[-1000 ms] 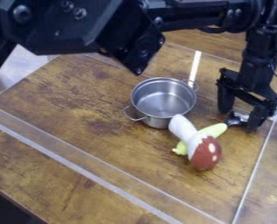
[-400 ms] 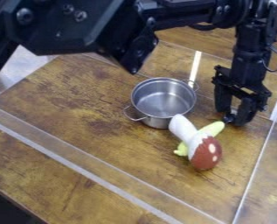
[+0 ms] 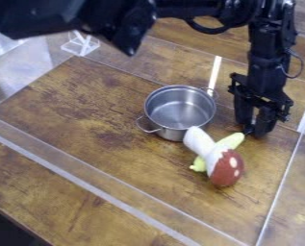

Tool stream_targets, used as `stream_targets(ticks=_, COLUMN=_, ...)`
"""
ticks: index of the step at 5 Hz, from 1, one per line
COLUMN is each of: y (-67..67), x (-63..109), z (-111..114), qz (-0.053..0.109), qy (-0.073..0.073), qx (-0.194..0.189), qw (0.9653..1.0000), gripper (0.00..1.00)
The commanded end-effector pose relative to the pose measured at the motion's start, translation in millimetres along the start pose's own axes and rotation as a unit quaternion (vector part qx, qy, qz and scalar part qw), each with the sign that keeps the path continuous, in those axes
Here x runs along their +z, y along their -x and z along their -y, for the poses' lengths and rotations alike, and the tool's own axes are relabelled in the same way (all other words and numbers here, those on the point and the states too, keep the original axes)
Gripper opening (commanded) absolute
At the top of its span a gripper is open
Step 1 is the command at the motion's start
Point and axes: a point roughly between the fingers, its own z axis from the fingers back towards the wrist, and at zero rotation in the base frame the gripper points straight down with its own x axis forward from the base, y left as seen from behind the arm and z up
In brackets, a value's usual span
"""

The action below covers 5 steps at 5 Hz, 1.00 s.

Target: Move the green spoon to the left

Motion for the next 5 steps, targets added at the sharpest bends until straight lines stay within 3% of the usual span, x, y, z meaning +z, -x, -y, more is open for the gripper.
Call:
stream_targets(ticks=1, y=10.3, x=17.9, z=-13.6, qz=0.014, qy=-0.003, qx=0.006, qw=0.9999, gripper=0.00)
stream_targets(ticks=4, y=18.8, x=17.4, z=-1.1, qz=0.007, qy=0.002, qx=-0.024, qw=0.9997, gripper=0.00)
stream_targets(ticks=5, y=19.7, x=28.3, z=-0.5, qz=0.007, qy=0.003, qx=-0.012, qw=0.9999, gripper=0.00)
